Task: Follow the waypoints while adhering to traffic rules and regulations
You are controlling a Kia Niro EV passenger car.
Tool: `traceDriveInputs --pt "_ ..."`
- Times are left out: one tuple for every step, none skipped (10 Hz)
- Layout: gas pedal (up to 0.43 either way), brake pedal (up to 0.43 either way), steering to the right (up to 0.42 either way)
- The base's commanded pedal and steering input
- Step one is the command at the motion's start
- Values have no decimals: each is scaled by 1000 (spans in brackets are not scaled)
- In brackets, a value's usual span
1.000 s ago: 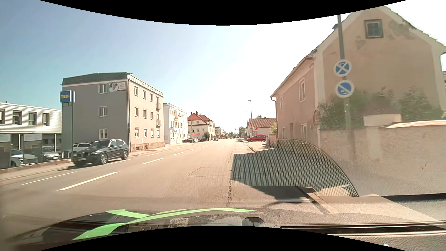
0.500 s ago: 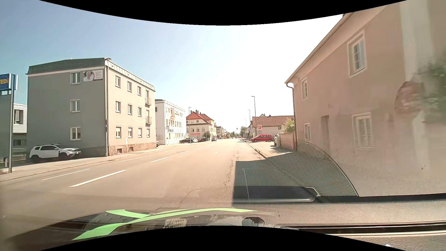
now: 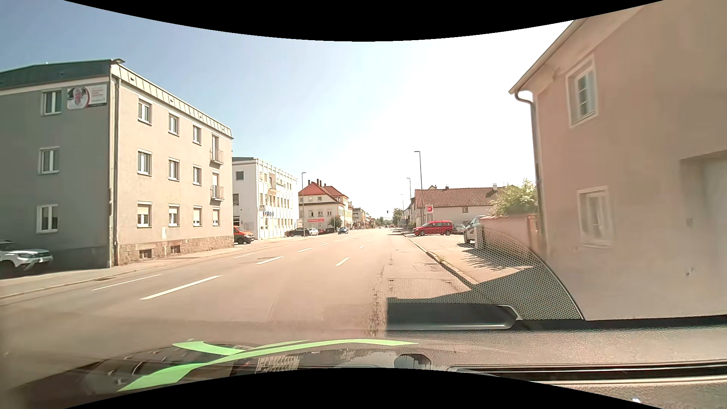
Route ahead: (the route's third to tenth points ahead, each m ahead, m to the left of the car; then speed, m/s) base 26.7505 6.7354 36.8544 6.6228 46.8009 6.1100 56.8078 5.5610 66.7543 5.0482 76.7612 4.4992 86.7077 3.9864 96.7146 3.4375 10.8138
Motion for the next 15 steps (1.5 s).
traceDriveInputs --pt "138 0 -15" --pt "138 0 -15" --pt "150 0 -16" --pt "150 0 -16" --pt "157 0 -18" --pt "169 0 -18" --pt "169 0 -19" --pt "169 0 -19" --pt "157 0 -19" --pt "150 0 -19" --pt "150 0 -18" --pt "150 0 -18" --pt "150 0 -19" --pt "150 0 -17" --pt "150 0 -17"
